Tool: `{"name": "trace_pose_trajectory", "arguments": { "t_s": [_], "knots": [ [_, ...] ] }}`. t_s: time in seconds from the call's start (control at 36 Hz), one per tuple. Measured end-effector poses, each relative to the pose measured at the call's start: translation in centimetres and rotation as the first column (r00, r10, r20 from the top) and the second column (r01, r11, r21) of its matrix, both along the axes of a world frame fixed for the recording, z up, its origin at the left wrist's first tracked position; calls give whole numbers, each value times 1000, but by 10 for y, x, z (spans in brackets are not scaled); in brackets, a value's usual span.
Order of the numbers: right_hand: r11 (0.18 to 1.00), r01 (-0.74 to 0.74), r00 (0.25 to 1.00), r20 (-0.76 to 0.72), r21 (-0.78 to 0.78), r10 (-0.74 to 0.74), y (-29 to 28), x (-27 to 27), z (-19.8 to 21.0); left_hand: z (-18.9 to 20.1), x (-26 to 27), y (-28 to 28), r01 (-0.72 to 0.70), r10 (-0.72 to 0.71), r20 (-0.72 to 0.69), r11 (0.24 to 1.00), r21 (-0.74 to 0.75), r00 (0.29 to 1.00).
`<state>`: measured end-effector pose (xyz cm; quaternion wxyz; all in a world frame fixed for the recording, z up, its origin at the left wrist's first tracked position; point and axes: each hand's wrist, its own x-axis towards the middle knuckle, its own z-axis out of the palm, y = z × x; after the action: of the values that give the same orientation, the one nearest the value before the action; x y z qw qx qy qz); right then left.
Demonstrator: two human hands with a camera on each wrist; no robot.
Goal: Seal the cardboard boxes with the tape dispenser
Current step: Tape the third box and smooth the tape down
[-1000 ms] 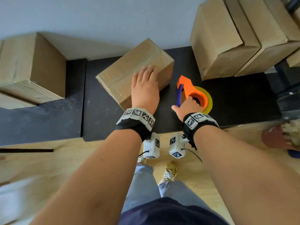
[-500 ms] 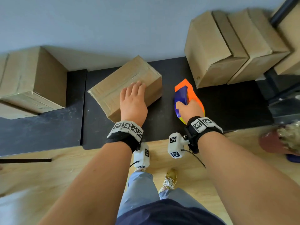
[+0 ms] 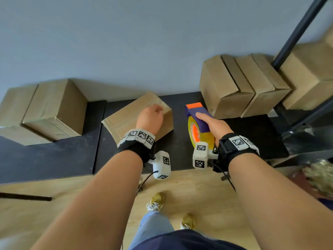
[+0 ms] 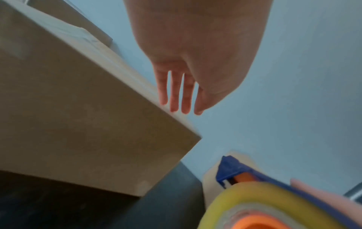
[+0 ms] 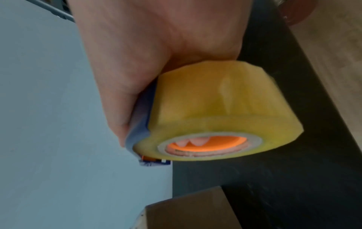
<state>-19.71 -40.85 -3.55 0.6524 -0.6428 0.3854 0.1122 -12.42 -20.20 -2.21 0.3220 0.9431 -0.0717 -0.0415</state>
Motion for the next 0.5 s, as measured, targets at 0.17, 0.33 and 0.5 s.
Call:
{"name": "trace_pose_trajectory", "arguments": {
  "t_s": [0.17, 0.33, 0.5],
  "knots": [
    [984, -161, 982, 84, -83, 167, -4, -4, 24, 33, 14, -23, -52, -16, -285, 972, -229, 958],
    [960, -263, 956, 111, -97, 273, -9, -7, 37, 53, 15, -33, -211, -40, -532, 891, -402, 846],
    [935, -327, 927, 145, -136, 346, -8, -10, 48, 58, 17, -33, -291, -44, -560, 820, -494, 827]
  ]
}}
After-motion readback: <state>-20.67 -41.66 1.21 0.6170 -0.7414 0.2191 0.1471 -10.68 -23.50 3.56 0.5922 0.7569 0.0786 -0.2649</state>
